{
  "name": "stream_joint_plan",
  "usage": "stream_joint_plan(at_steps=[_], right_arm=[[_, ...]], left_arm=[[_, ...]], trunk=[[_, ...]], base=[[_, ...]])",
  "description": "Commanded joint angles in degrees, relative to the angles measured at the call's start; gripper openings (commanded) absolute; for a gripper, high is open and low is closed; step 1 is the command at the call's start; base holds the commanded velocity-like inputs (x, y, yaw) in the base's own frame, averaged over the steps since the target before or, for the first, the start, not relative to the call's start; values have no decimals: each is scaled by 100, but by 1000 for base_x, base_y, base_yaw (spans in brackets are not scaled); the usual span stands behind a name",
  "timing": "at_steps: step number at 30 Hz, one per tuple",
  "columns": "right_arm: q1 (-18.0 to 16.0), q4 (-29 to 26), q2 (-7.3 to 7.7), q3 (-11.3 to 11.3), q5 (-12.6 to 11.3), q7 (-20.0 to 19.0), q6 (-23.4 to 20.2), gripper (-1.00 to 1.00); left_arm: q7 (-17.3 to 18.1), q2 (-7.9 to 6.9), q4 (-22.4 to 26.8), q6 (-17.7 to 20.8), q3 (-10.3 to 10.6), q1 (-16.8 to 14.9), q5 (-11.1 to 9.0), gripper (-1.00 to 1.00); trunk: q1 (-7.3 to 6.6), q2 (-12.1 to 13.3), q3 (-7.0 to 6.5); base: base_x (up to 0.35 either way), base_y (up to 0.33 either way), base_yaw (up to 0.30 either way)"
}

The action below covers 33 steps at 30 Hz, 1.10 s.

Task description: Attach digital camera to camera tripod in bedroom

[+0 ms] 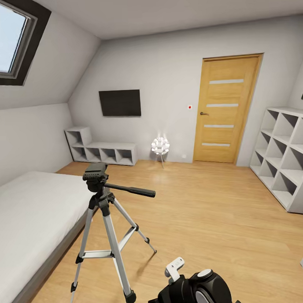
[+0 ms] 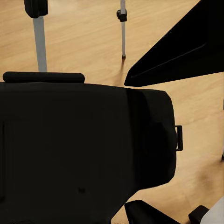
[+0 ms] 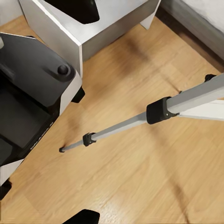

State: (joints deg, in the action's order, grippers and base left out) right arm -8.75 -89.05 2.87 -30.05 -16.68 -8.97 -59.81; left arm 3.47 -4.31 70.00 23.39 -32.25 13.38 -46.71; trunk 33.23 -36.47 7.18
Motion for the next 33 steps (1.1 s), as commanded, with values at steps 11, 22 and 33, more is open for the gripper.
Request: stream_joint_plan(at_steps=[11, 22, 33], right_arm=[[-236, -235, -205, -33, 33, 38, -19, 100], [-257, -260, -223, -41, 33, 44, -19, 100], [-258, -250, -235, -81, 52, 73, 1, 100]], left_arm=[[-9, 41, -25, 2, -10, 30, 26, -100], [-29, 44, -22, -3, -10, 33, 30, -100], [-29, -14, 28, -6, 323, -11, 43, -100]], trunk=[[2, -8, 9], [2, -8, 9], [2, -8, 9]], base=[[0, 0, 0], [0, 0, 0], [0, 0, 0]])
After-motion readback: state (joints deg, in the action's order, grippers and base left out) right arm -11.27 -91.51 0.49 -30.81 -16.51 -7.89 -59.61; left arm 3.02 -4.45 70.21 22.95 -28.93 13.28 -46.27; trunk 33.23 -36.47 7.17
